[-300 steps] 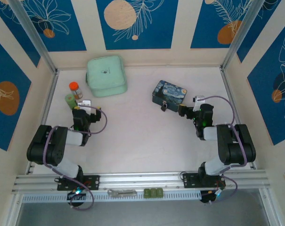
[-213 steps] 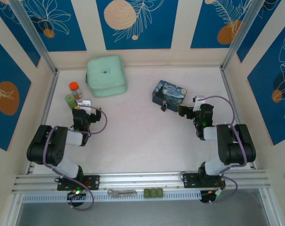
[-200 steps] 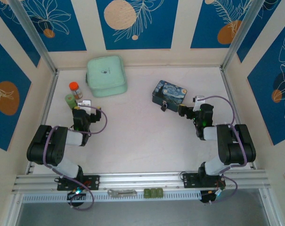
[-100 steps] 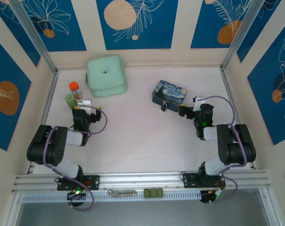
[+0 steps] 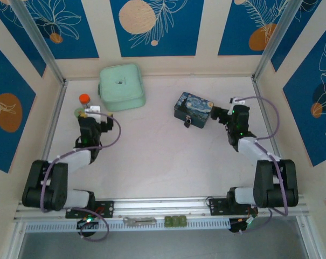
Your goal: Unlock the padlock with the key
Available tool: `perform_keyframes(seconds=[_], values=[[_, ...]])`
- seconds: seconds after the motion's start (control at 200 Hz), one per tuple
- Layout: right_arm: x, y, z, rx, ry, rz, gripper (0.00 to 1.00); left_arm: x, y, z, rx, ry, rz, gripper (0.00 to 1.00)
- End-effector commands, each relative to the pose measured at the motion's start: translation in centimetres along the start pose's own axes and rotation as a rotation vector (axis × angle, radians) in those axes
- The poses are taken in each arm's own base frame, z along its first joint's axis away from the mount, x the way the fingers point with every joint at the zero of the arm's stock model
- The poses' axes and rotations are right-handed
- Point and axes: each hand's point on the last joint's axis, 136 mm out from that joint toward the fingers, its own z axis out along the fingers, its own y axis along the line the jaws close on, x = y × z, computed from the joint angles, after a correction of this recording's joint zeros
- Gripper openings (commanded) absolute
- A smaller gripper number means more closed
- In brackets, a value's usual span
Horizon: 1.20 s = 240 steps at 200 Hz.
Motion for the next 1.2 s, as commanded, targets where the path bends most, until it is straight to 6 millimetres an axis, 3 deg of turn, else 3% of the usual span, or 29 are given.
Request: perform_keyframes(seconds=[0.0, 0.05, 0.17, 0.36, 0.52, 0.635, 0.785, 0.91, 0.98, 1.065, 1.16, 1.195], values=[[5.3, -4.5, -1.9, 0.18, 0.281, 0.218, 0.91, -2.6, -1.8, -0.3, 0.082, 0.017, -0.143, 1.0], [6.4, -5.7, -2.7, 0.205, 0.35, 0.295, 0.86, -3.6, -3.5, -0.3, 0.161, 0.025, -0.202, 1.0], [9.5, -9.2, -5.3, 0.336, 0.49, 0.528, 0.85, -4.9, -8.8, -0.6, 0.336, 0.042, -0.31, 1.0], [15.3, -13.9, -9.7, 0.564, 0.599, 0.887, 0.84, -3.0, -18.0, -2.1, 0.516, 0.127, -0.285, 1.0], [18.1, -15.2, -11.2, 0.618, 0.598, 1.027, 0.84, -1.2, -22.1, -2.7, 0.628, 0.2, -0.29, 1.0], [18.0, -15.6, -11.4, 0.641, 0.567, 1.023, 0.84, -0.6, -23.1, -2.7, 0.655, 0.246, -0.268, 1.0], [17.9, -16.2, -10.8, 0.628, 0.548, 1.034, 0.77, -1.5, -23.3, -2.9, 0.653, 0.237, -0.266, 1.0], [17.4, -16.9, -9.9, 0.599, 0.551, 1.029, 0.56, -2.3, -23.2, -3.1, 0.651, 0.22, -0.295, 1.0], [17.2, -16.9, -9.3, 0.567, 0.559, 1.008, 0.34, -2.7, -23.2, -3.3, 0.653, 0.21, -0.304, 1.0], [16.8, -16.6, -8.8, 0.519, 0.563, 0.984, 0.14, -2.9, -23.0, -3.7, 0.648, 0.199, -0.306, 1.0], [16.2, -15.8, -8.4, 0.456, 0.564, 0.961, 0.0, -3.1, -22.5, -3.9, 0.64, 0.188, -0.308, 1.0], [15.8, -15.3, -8.3, 0.426, 0.563, 0.939, 0.0, -3.1, -22.4, -4.0, 0.638, 0.186, -0.309, 1.0]])
